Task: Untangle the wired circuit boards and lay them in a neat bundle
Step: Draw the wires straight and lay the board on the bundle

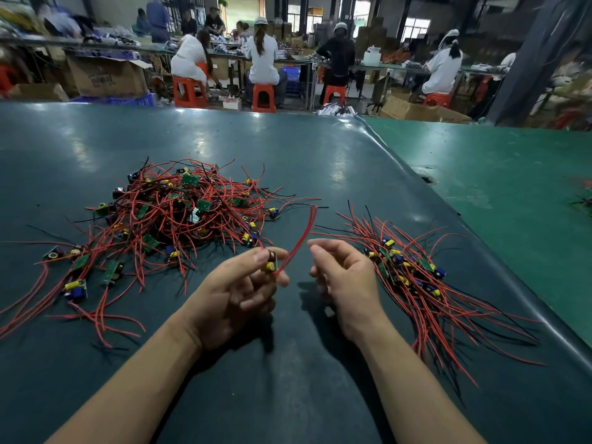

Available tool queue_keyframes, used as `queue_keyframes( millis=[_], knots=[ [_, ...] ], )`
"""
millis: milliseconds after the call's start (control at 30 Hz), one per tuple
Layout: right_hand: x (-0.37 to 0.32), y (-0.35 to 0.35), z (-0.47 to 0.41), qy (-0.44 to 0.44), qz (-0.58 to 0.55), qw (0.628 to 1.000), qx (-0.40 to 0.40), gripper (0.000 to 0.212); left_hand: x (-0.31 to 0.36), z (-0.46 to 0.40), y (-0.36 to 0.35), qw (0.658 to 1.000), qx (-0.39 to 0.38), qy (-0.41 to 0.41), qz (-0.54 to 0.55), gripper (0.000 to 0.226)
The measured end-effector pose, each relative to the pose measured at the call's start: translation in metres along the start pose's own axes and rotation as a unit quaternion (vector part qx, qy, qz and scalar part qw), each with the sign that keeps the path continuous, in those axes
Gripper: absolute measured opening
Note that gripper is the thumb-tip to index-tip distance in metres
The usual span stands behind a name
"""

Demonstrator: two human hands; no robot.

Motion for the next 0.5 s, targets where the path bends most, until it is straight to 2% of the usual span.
queue_keyframes(
  millis=[133,233,267,367,500],
  knots=[
    [-0.005,-0.005,0.011,0.045,0.009,0.99,-0.13,0.028,0.002,-0.002,0.0,0.993,0.046,-0.104,0.023,0.019],
    [-0.006,-0.009,0.017,0.037,-0.02,0.979,-0.2,0.035,0.001,-0.004,0.002,0.987,0.073,-0.144,-0.024,0.068],
    [-0.007,-0.009,0.017,0.027,-0.027,0.977,-0.209,0.034,0.0,-0.005,0.002,0.983,0.083,-0.157,-0.043,0.072],
    [-0.007,-0.009,0.016,-0.001,-0.062,0.974,-0.218,0.025,-0.002,-0.006,0.003,0.979,0.07,-0.181,-0.062,0.055],
    [-0.003,-0.009,0.011,0.009,-0.044,0.991,-0.125,0.017,-0.004,-0.006,0.004,0.973,0.063,-0.189,-0.117,0.04]
  ],
)
Point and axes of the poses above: each hand's wrist, its own z-axis away from the middle knuckle, its own y-axis out of the back of the hand, x = y × z, the point moved 1 cm from there along -z, towards the middle knuckle, and after that the axes turned 11 degrees about z, right-handed, at the moved point
